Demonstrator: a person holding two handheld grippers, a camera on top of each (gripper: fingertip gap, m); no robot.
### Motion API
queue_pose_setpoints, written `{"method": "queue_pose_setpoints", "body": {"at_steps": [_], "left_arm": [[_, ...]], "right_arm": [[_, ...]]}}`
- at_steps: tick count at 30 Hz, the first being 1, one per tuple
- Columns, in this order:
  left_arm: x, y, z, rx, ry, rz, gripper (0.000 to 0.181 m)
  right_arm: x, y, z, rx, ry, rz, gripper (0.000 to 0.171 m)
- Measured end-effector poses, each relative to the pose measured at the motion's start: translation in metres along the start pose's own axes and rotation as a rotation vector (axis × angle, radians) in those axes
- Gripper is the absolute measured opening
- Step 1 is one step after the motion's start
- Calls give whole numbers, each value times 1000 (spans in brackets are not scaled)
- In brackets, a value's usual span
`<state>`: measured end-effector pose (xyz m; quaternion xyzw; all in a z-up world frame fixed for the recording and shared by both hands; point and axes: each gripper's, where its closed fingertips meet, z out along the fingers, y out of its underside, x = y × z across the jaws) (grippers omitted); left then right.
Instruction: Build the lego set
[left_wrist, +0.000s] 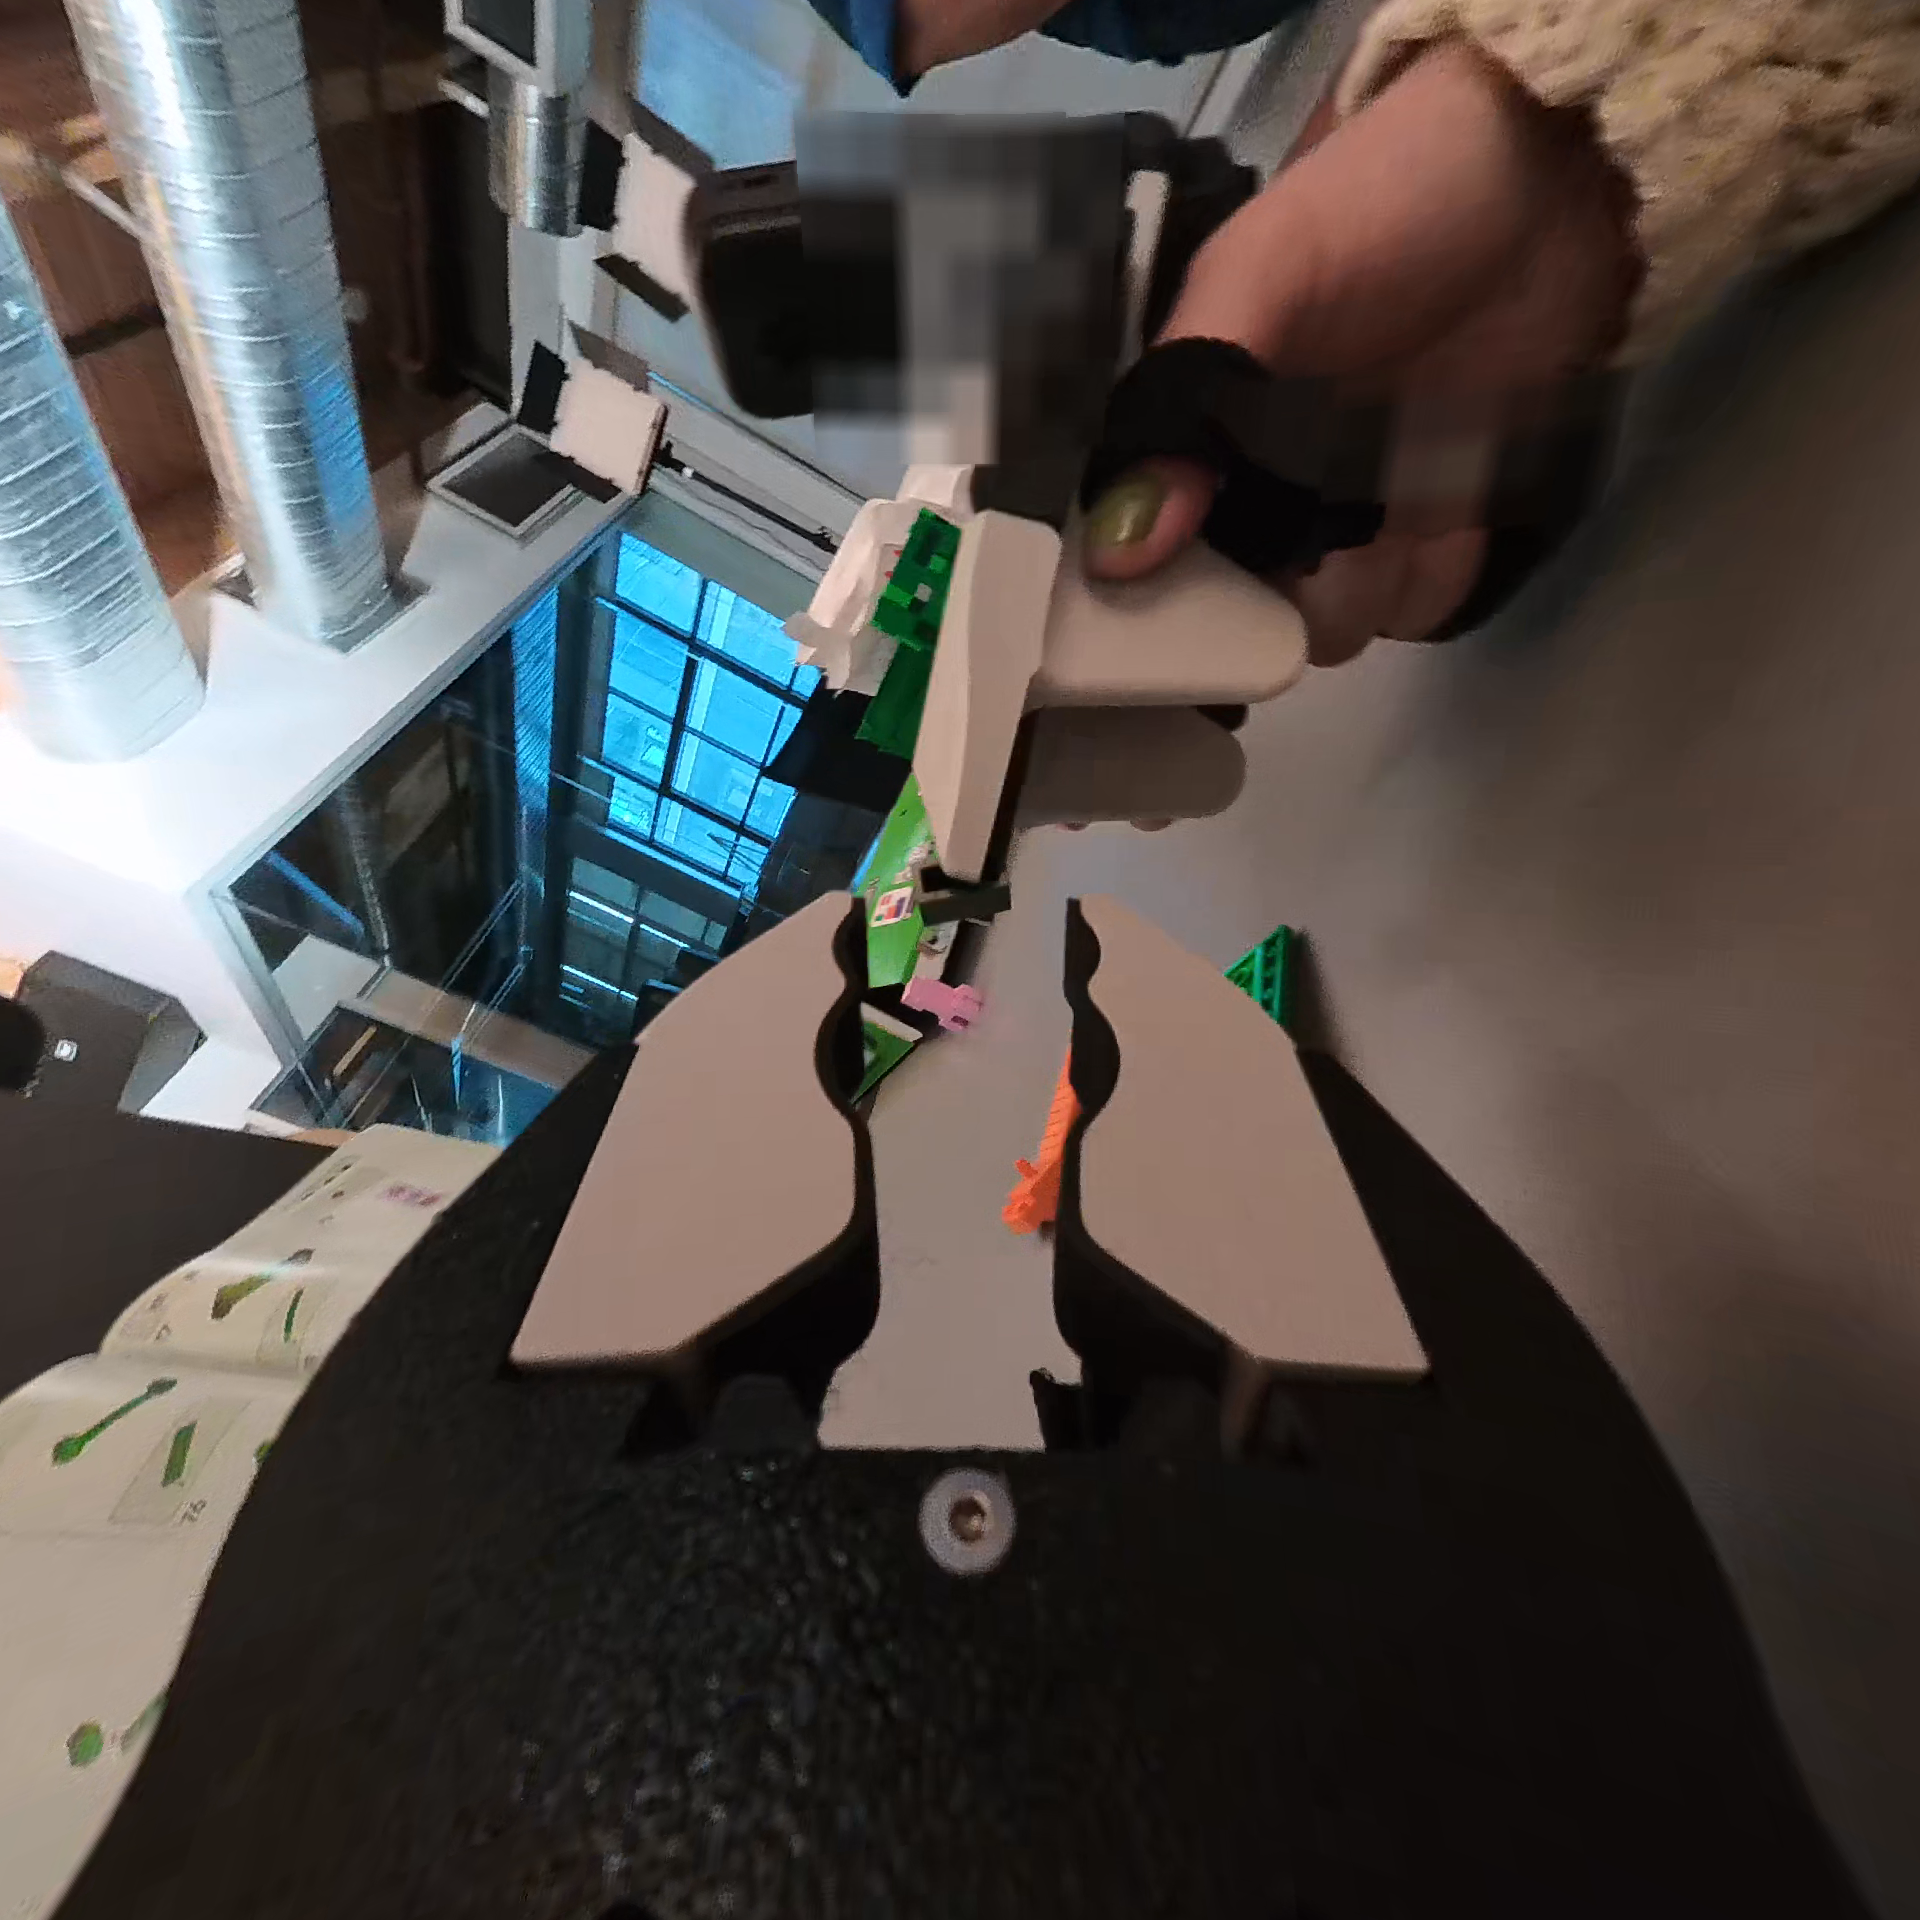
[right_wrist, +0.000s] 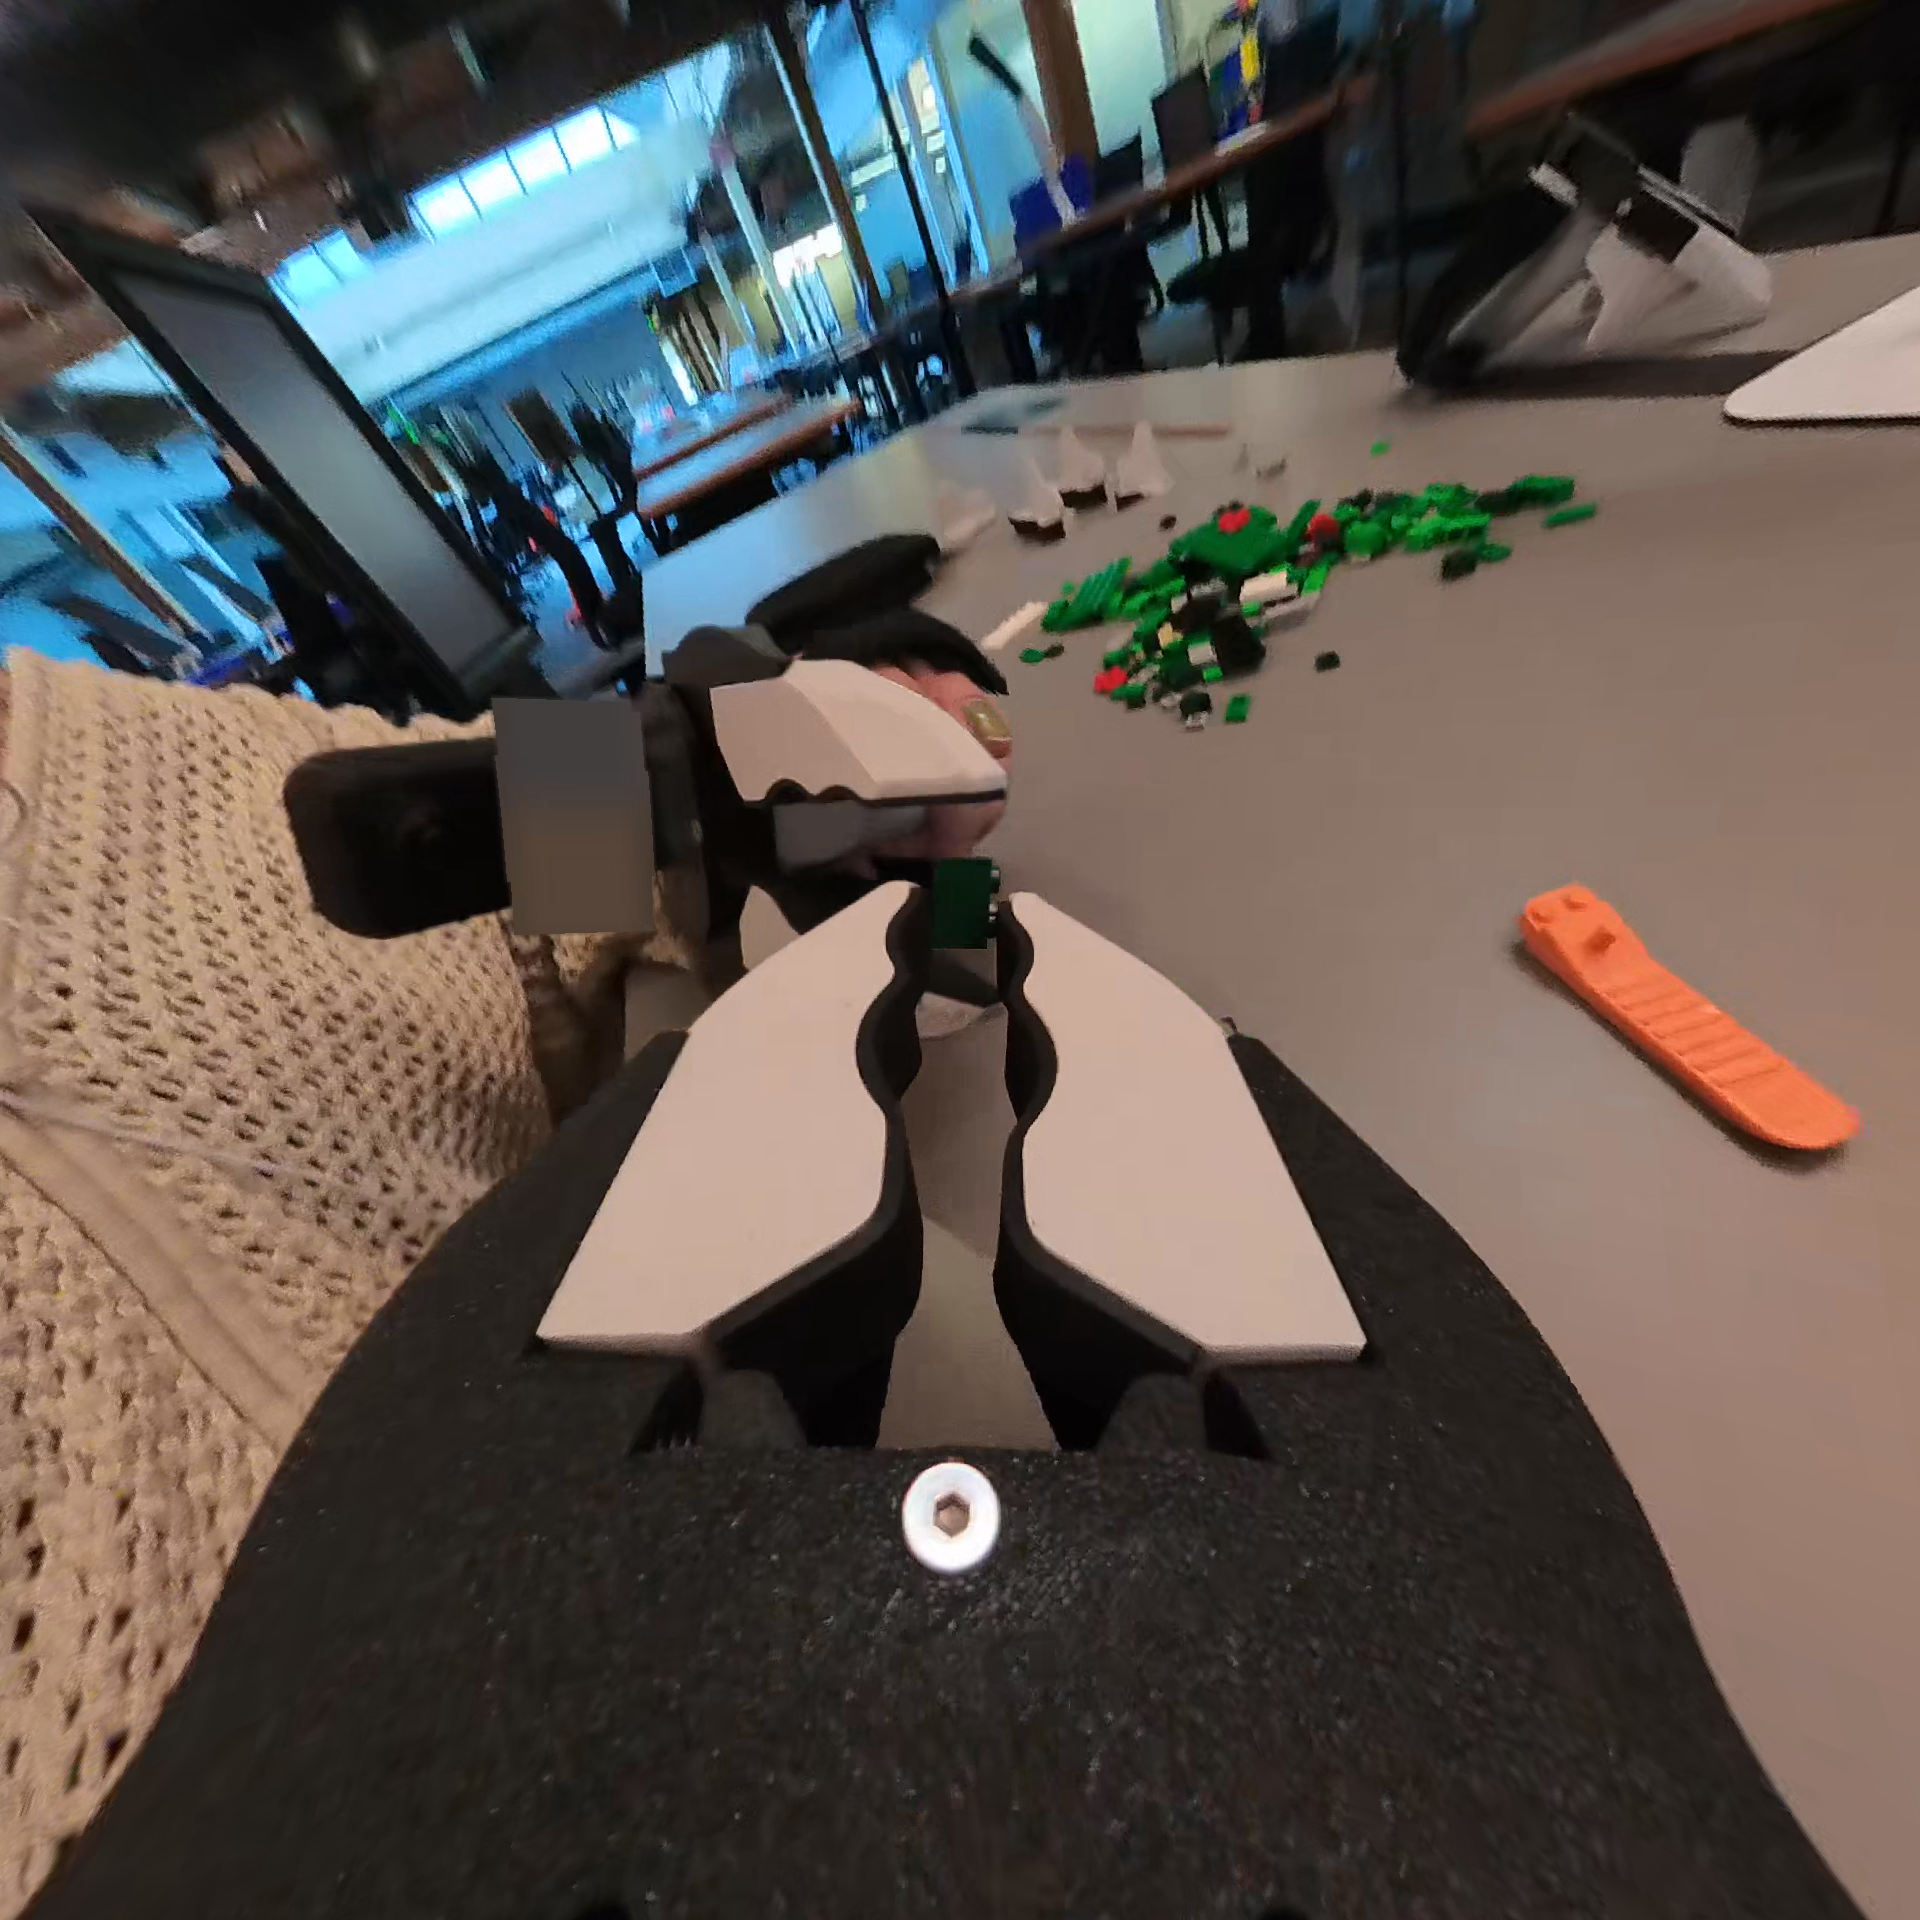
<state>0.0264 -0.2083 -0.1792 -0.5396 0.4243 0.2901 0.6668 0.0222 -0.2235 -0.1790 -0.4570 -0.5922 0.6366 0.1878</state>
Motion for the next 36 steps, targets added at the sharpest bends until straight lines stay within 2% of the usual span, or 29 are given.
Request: {"method": "queue_pose_setpoints", "body": {"at_steps": [7, 16, 21, 27, 31, 36], "left_arm": [[-5, -4, -3, 16, -32, 19, 17], [-6, 0, -2, -2, -12, -10, 16], [-10, 6, -1, -31, -20, -37, 16], [-26, 26, -1, -97, -58, -164, 16], [-37, 40, -3, -125, -93, -280, 16], [-44, 49, -5, -138, -116, -384, 16]], "right_arm": [[-8, -2, 5, 64, -65, 80, 11], [-6, -3, 6, 89, -35, 62, 11], [2, -4, 3, 96, 62, -34, 28], [22, -17, -26, 166, 333, -328, 35], [37, 1, -38, -40, 489, -533, 33], [42, 41, -39, -410, 497, -742, 27]]}}
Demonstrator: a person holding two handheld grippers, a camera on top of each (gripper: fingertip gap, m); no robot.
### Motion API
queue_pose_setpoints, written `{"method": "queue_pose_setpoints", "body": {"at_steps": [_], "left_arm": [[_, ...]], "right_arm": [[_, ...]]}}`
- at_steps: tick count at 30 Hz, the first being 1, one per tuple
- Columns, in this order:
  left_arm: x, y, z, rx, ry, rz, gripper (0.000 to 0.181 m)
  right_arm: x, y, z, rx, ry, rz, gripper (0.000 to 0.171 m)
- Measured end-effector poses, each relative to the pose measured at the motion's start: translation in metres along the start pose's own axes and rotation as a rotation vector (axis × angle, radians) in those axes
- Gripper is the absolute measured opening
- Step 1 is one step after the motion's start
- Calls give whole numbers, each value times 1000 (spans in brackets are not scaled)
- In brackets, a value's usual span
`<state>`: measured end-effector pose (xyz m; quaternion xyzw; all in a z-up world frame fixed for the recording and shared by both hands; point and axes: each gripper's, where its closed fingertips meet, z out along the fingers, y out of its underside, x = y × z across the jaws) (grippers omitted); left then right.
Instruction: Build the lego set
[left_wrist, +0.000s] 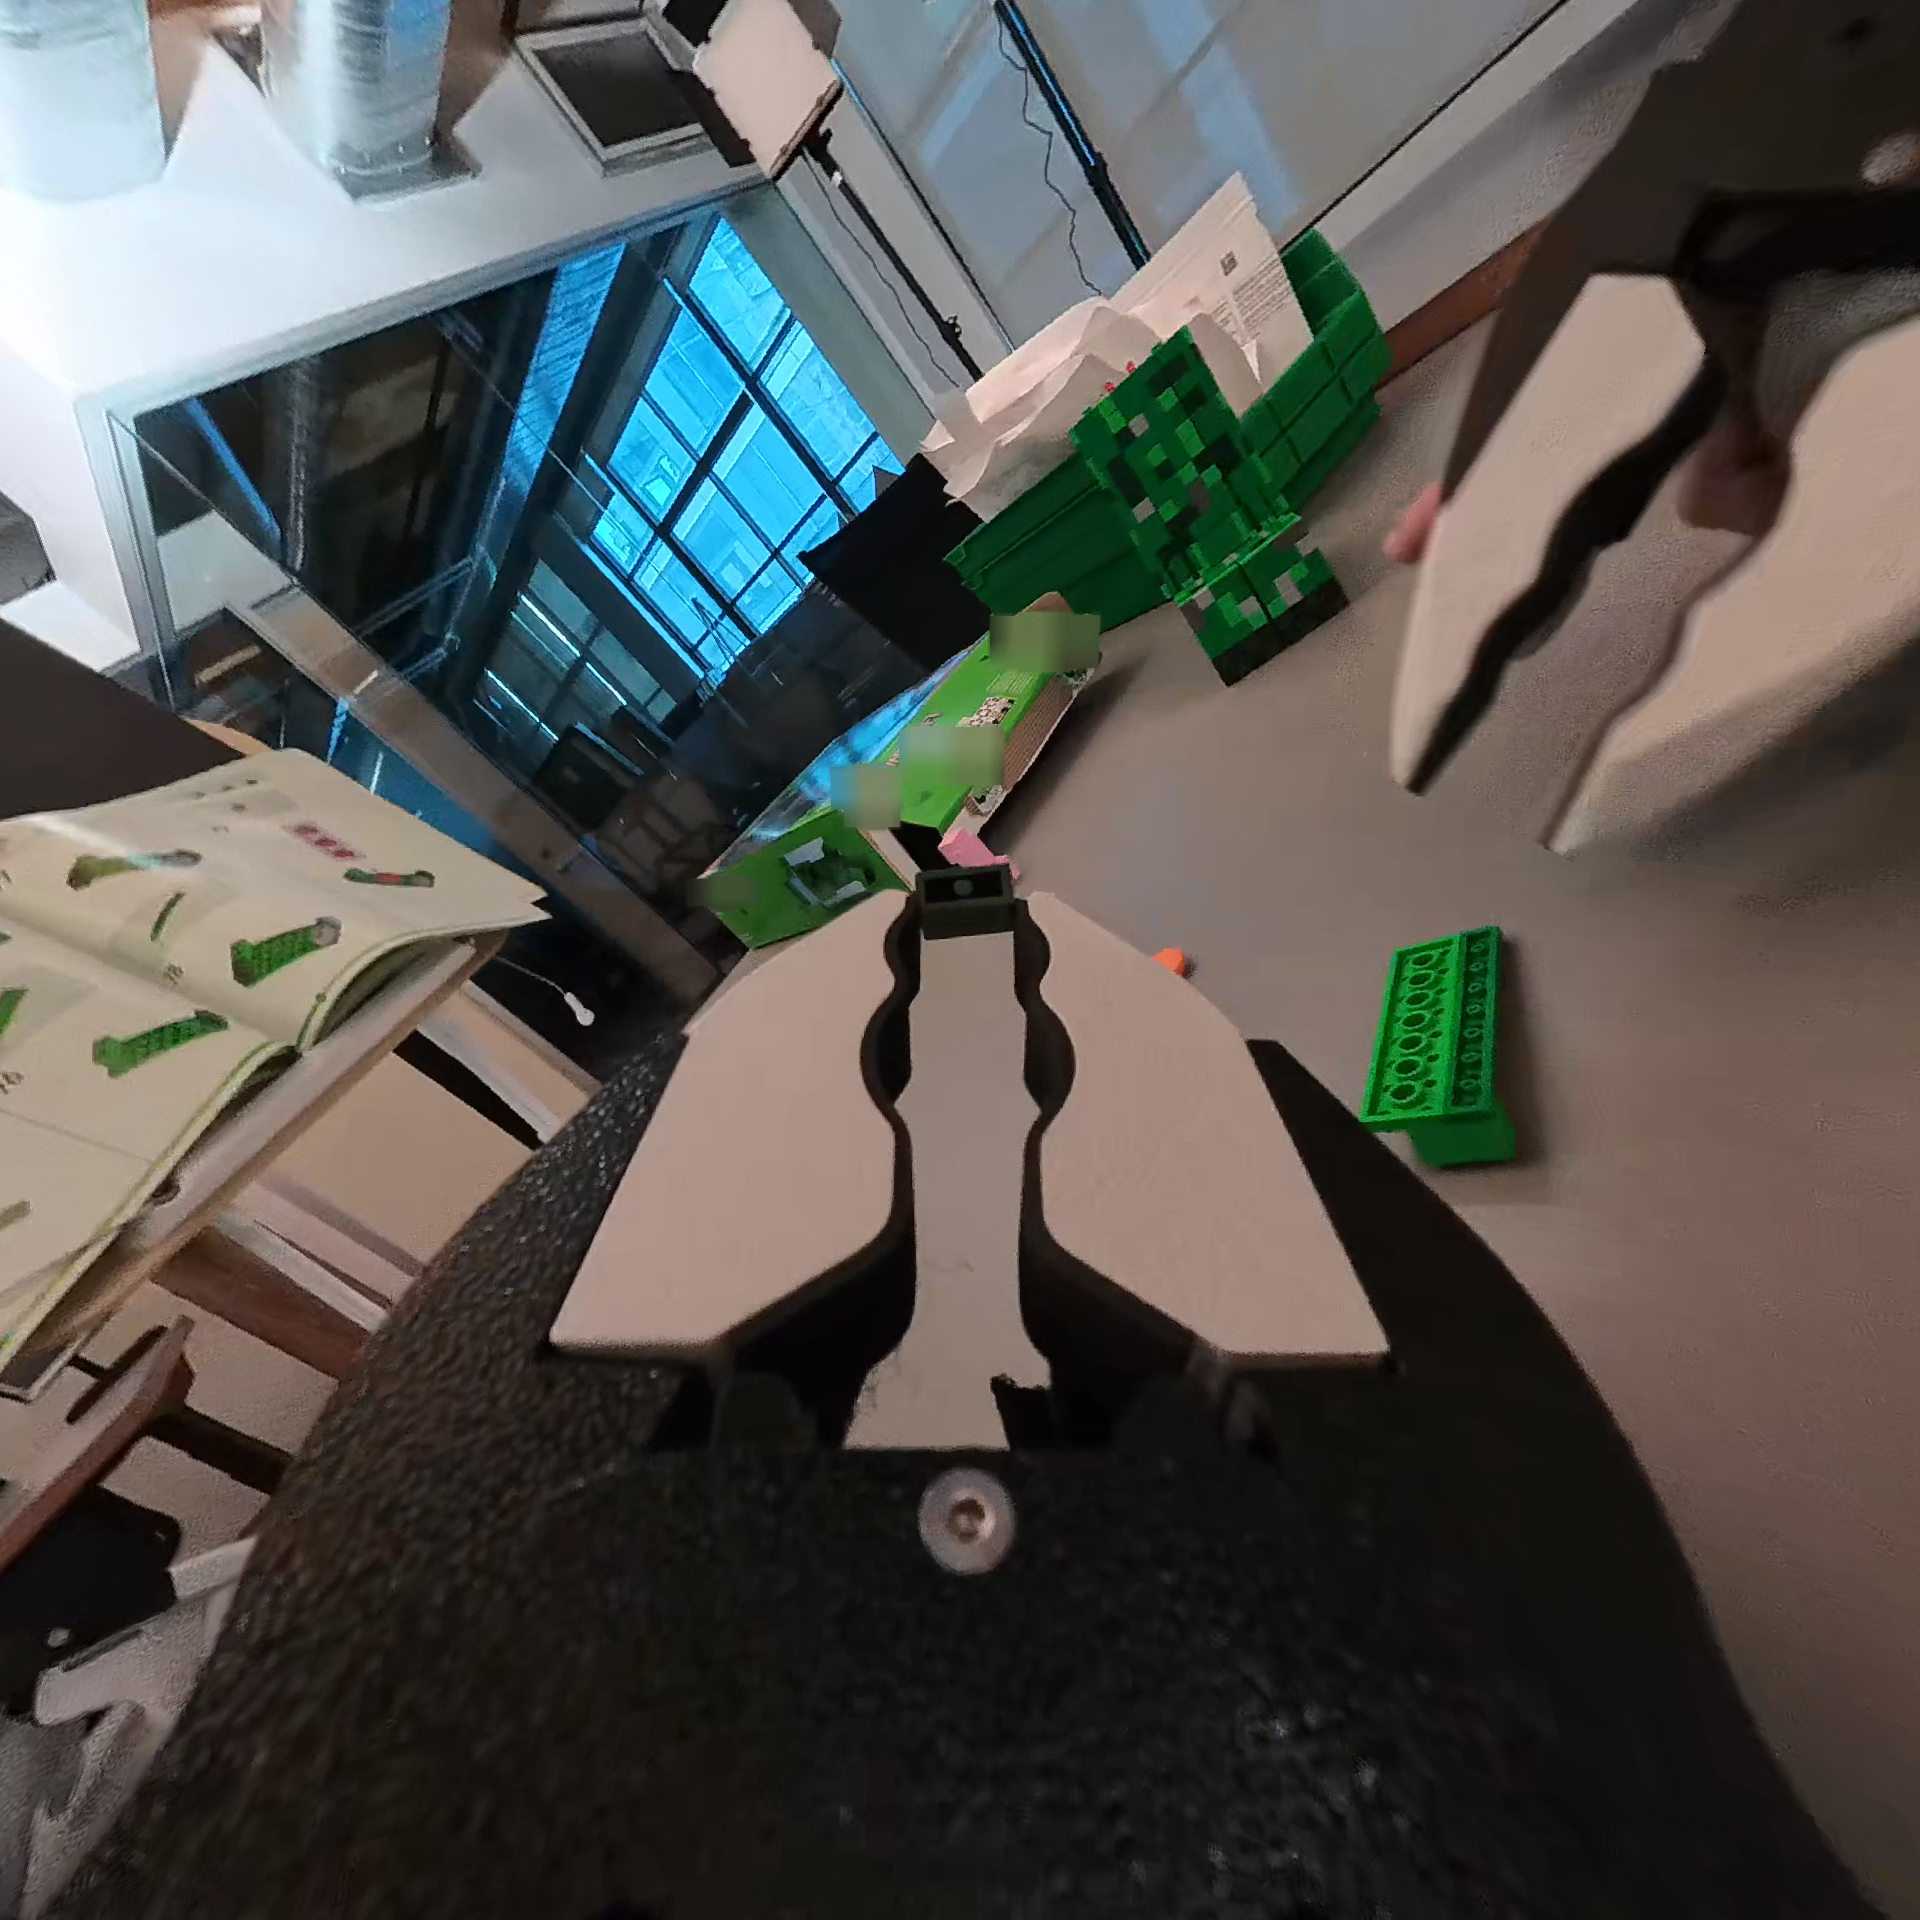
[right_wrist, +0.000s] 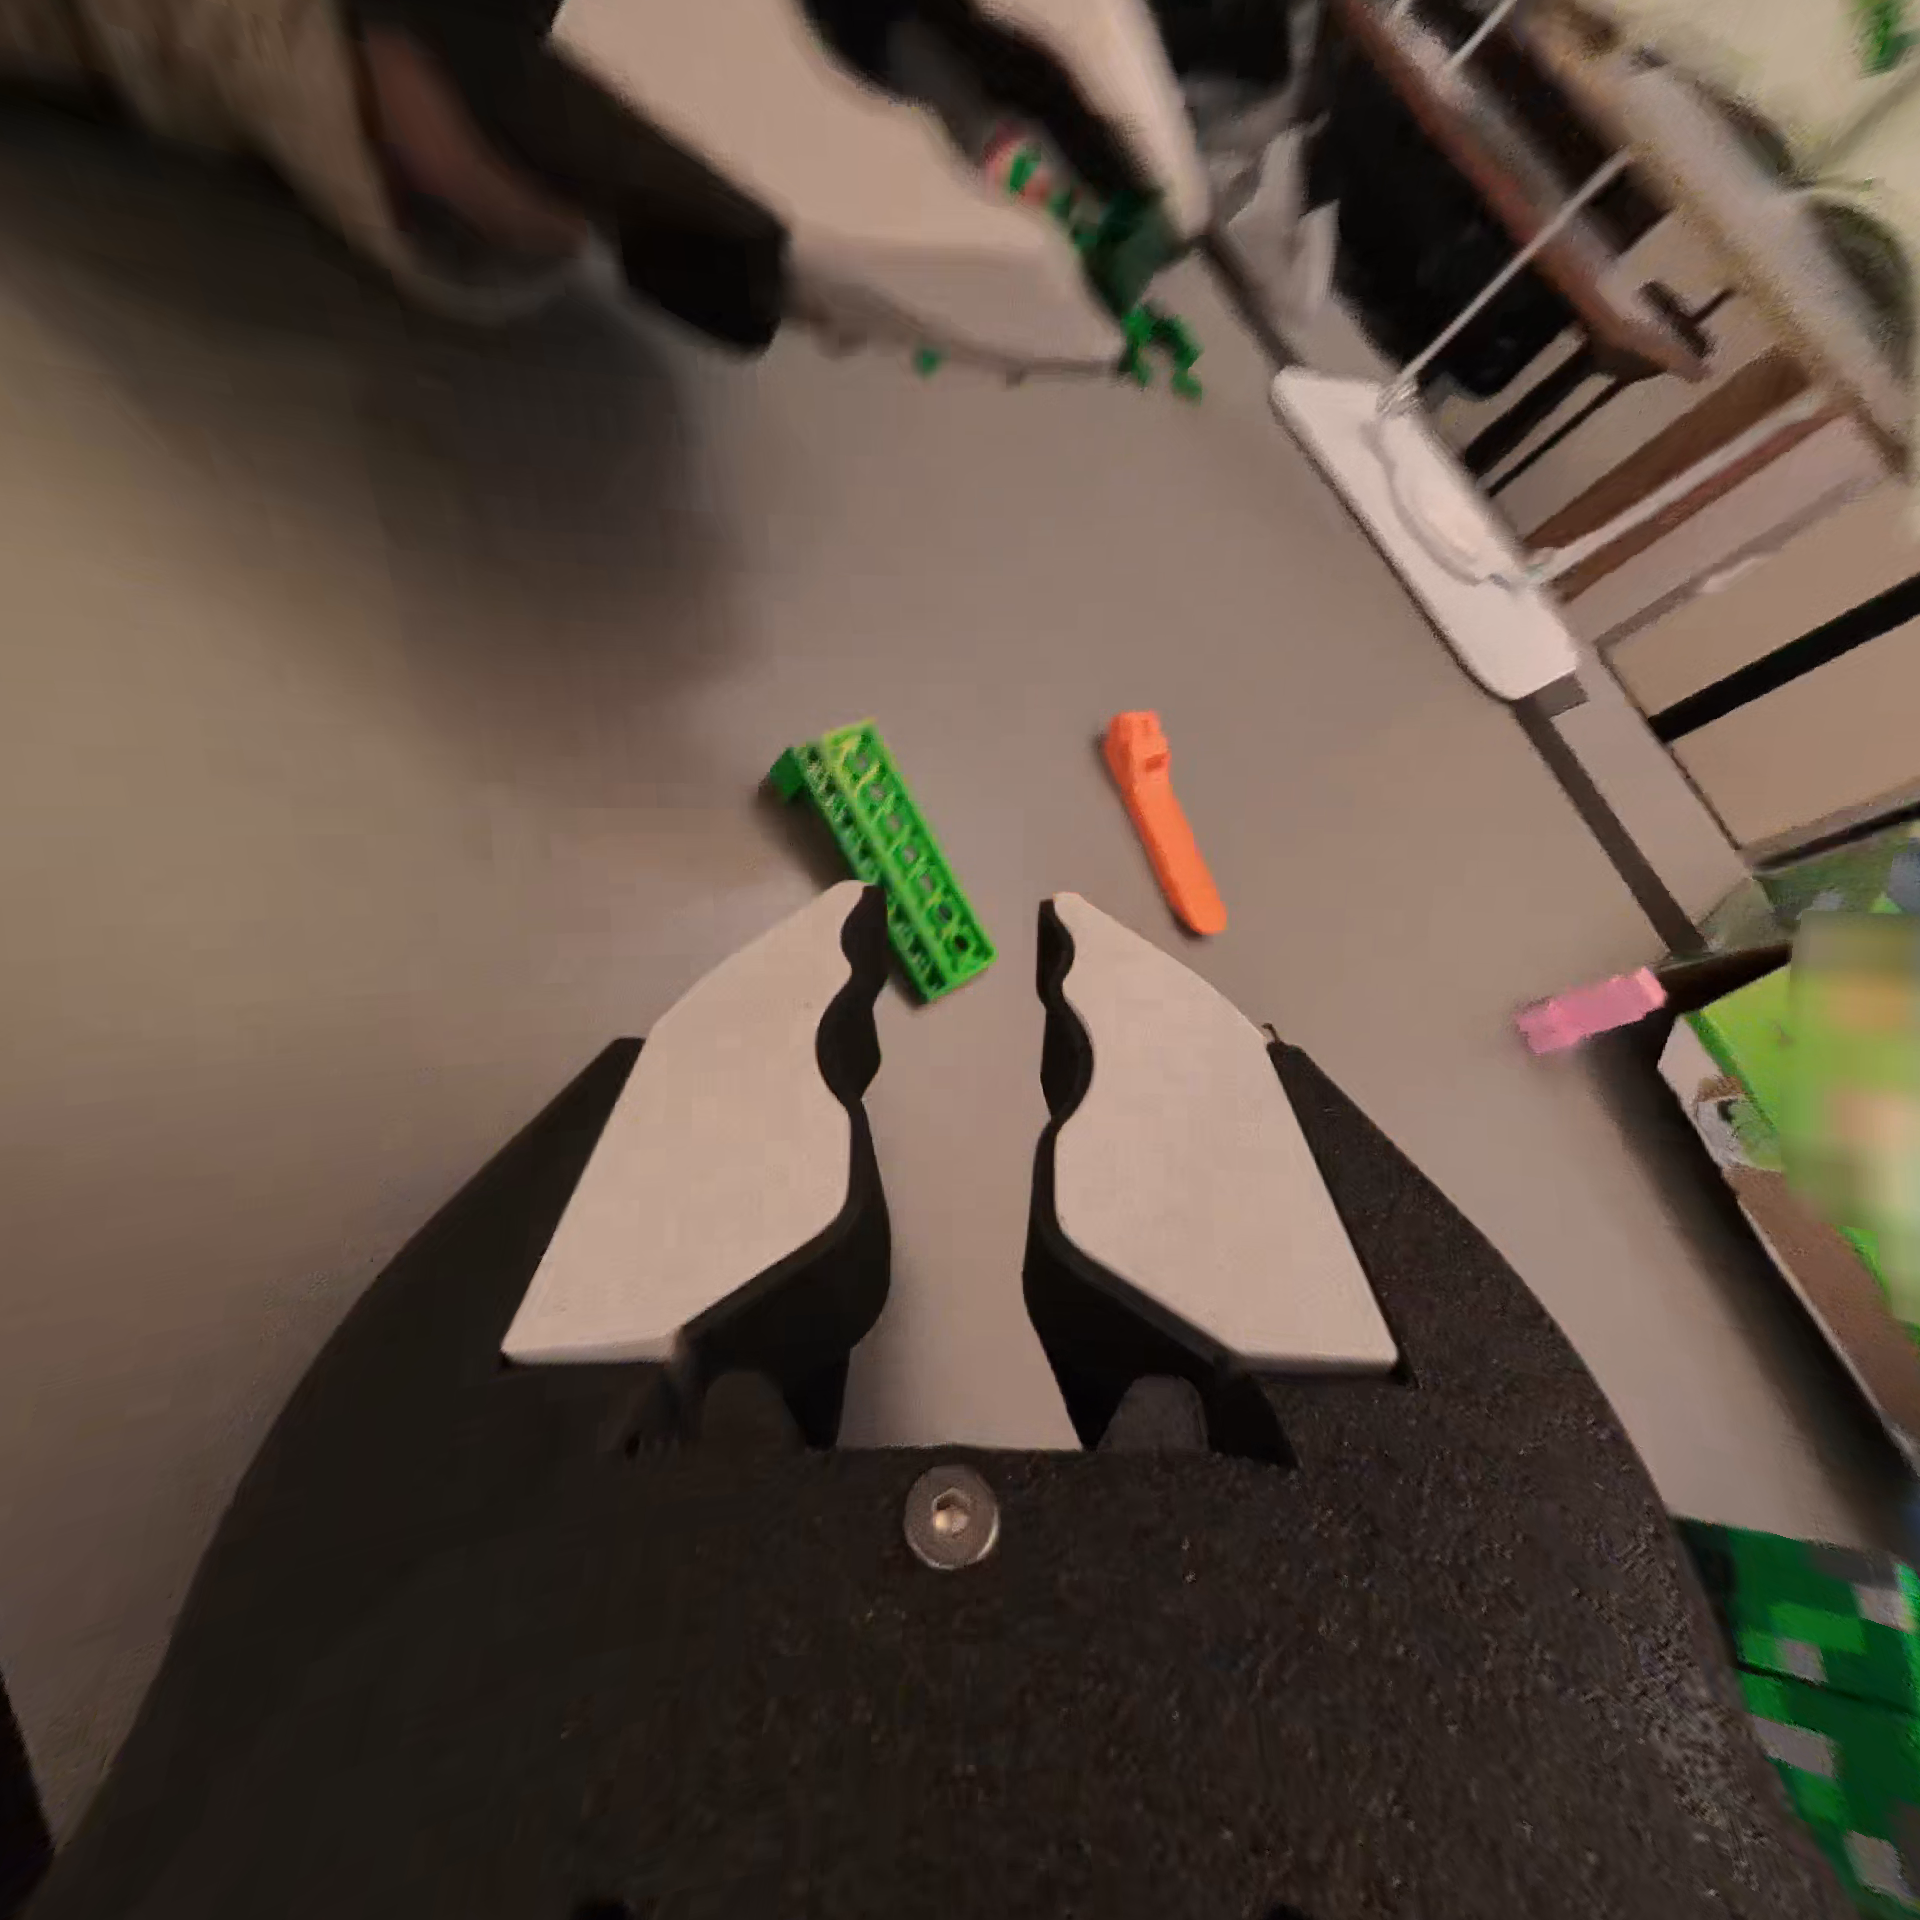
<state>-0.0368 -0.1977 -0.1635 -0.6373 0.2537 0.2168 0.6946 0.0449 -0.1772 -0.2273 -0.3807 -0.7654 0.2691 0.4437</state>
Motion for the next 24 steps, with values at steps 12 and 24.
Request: {"method": "queue_pose_setpoints", "body": {"at_steps": [12, 24], "left_arm": [[-11, 10, 1, -33, -16, -104, 16], [-7, 12, 2, -45, 4, -99, 16]], "right_arm": [[-20, 22, 18, -399, -139, -264, 23], [-17, 10, 39, -519, -52, -660, 16]]}}
